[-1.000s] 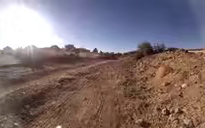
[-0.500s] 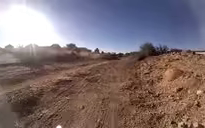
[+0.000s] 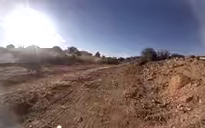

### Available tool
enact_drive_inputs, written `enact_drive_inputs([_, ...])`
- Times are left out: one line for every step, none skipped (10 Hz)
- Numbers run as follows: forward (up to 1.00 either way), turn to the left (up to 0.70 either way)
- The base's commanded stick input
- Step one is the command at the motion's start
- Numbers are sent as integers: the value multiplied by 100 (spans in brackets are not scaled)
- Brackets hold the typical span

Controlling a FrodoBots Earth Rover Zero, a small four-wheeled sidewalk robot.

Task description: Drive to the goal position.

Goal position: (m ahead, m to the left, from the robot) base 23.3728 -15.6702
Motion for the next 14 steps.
enact_drive_inputs([50,0])
enact_drive_inputs([50,0])
enact_drive_inputs([50,0])
enact_drive_inputs([50,0])
enact_drive_inputs([50,0])
enact_drive_inputs([50,0])
enact_drive_inputs([50,0])
enact_drive_inputs([50,0])
enact_drive_inputs([50,0])
enact_drive_inputs([50,0])
enact_drive_inputs([50,0])
enact_drive_inputs([50,0])
enact_drive_inputs([50,0])
enact_drive_inputs([50,-1])
